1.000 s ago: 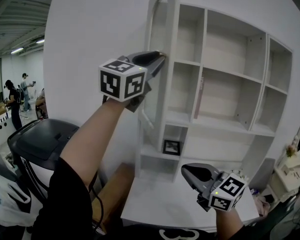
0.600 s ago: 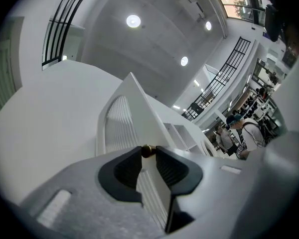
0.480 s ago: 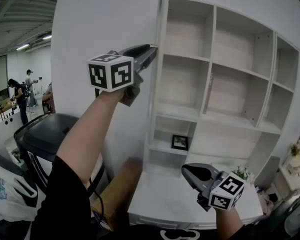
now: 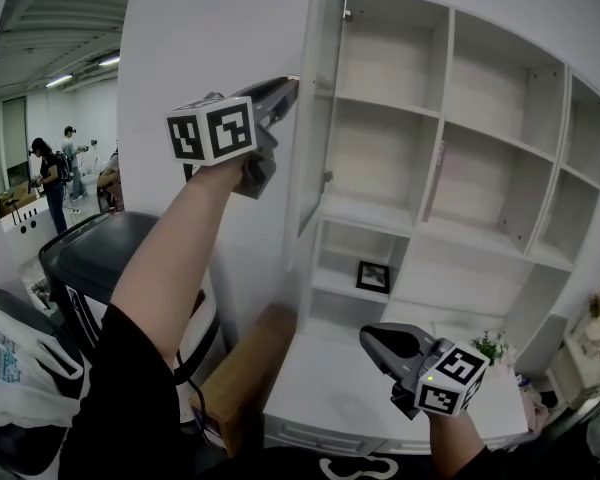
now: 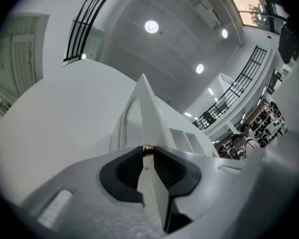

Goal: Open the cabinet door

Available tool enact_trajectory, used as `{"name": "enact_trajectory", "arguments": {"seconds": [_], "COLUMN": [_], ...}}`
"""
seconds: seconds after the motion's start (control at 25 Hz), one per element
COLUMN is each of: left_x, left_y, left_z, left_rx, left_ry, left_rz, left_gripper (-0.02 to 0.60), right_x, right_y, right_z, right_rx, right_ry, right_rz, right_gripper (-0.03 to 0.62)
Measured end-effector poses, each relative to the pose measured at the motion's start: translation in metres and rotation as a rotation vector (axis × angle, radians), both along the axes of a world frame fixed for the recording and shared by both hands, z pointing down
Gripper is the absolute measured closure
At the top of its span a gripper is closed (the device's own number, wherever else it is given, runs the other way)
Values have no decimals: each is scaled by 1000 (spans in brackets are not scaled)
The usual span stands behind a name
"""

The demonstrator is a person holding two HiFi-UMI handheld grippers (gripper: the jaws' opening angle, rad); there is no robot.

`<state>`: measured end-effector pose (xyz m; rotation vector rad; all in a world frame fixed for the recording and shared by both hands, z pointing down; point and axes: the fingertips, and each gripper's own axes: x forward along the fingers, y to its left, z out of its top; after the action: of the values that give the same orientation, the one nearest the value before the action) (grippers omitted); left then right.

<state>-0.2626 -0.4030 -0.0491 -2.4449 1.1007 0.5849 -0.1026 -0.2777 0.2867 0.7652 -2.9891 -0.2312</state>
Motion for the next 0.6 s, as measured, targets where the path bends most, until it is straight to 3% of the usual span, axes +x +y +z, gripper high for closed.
{"name": "enact_trajectory", "arguments": {"seconds": [0.28,0.6], "left_x": [-15,-15], "left_y": [5,19], "left_z": [-4,29], "left_rx": [-38,-122], "left_ry": [35,46], "left_rz": [-18,-88], "left_gripper": [515,402], "right_x": [-5,23], "right_y": [10,29], "right_z": [-2,-12], "right_rx": [-14,-22], "right_ry": [8,9], "right_rz": [-31,-20], "right_gripper": [592,593]}}
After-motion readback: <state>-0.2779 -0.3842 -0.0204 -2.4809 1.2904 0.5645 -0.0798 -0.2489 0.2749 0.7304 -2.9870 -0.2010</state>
